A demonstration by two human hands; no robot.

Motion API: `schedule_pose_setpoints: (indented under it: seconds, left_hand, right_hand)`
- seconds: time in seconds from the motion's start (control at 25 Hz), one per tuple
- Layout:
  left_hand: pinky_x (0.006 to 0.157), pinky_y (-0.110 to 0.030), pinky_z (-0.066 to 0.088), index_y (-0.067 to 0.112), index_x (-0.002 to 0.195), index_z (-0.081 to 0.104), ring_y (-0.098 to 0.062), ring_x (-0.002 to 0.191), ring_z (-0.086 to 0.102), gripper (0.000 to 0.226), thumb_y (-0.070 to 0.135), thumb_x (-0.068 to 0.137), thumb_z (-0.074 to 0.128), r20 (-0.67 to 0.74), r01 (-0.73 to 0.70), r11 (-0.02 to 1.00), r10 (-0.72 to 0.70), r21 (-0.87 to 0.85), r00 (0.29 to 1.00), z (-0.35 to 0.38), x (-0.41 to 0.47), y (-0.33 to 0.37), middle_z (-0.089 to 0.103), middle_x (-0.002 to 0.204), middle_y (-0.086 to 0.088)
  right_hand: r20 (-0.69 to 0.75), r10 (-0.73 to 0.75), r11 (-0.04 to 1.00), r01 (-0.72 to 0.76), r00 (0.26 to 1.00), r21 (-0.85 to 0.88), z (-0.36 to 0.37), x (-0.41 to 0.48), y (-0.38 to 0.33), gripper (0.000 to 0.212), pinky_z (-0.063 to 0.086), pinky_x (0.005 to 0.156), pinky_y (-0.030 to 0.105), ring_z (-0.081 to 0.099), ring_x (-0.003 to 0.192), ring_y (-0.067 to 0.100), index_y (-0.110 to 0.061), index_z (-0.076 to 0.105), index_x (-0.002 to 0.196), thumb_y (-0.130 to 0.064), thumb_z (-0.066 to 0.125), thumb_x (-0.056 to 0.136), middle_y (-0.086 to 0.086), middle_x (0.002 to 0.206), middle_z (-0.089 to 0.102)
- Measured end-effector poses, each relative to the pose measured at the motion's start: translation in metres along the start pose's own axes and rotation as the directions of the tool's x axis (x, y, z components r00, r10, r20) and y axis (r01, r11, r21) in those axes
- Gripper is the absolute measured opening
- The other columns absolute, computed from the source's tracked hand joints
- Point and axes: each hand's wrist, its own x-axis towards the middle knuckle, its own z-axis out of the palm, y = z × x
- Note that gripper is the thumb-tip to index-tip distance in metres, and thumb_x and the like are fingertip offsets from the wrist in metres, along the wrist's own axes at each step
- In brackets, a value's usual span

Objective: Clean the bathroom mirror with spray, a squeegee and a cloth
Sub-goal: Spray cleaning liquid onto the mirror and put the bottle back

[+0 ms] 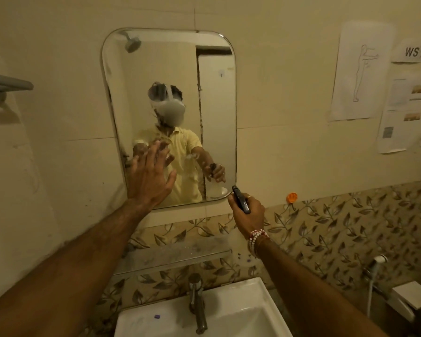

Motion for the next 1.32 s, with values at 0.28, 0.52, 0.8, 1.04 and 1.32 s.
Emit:
schedule_pose_setpoints:
  seconds: [0.28,0.52,0.8,1.04,1.32]
  left_hand:
    - [0.119,-0.06,0.028,0.02,0.153,0.04,-0.03,0.15,0.034,0.064,0.045,0.096,0.057,-0.003,-0.081,0.993,0.081,-0.081,0.997,0.023,-0.011,0.014,0.027,0.168,-0.008]
    - [0.119,-0.06,0.03,0.022,0.153,0.039,-0.028,0.152,0.032,0.066,0.048,0.093,0.049,0.007,-0.145,0.979,0.147,-0.145,0.989,0.041,-0.018,0.022,0.026,0.168,-0.008]
    - [0.122,-0.058,0.027,0.021,0.155,0.038,-0.029,0.153,0.031,0.067,0.046,0.096,0.056,0.068,-0.188,0.95,0.211,-0.247,0.975,0.075,-0.03,0.052,0.024,0.169,-0.009]
    - [0.121,-0.057,0.028,0.019,0.156,0.037,-0.031,0.15,0.033,0.065,0.046,0.099,0.054,0.139,-0.239,0.911,0.299,-0.337,0.944,0.115,-0.036,0.105,0.023,0.169,-0.009]
    - [0.116,-0.055,0.035,0.021,0.155,0.037,-0.029,0.146,0.04,0.065,0.047,0.098,0.054,0.148,-0.291,0.853,0.385,-0.433,0.911,0.165,-0.04,0.197,0.023,0.169,-0.007]
  right_hand:
    - [-0.087,-0.071,0.996,0.067,0.994,-0.052,0.003,-0.005,0.004,0.041,0.043,0.043,0.029,0.05,0.045,0.016,-0.009,0.066,0.062,-0.043,0.074,0.084,0.013,0.054,0.062]
    - [-0.165,-0.095,0.994,0.102,0.982,0.039,-0.004,-0.011,0.003,0.012,0.053,0.049,0.019,0.067,0.057,0.015,-0.028,0.069,0.08,-0.037,0.076,0.084,0.003,0.066,0.071]
    - [-0.254,-0.015,0.999,0.006,0.967,-0.037,-0.027,-0.015,0.015,0.02,0.058,0.06,0.053,0.068,0.067,0.036,-0.03,0.069,0.075,-0.048,0.07,0.084,0.015,0.072,0.071]
    - [-0.326,0.013,0.973,-0.087,0.945,-0.213,-0.077,-0.009,0.045,0.044,0.039,0.045,0.032,0.047,0.045,0.007,-0.03,0.055,0.064,-0.07,0.056,0.081,-0.007,0.05,0.05]
    - [-0.298,0.084,0.912,-0.194,0.951,-0.36,-0.146,0.015,0.096,0.049,0.044,0.049,0.031,0.055,0.053,0.016,-0.029,0.056,0.071,-0.075,0.048,0.083,-0.004,0.06,0.058]
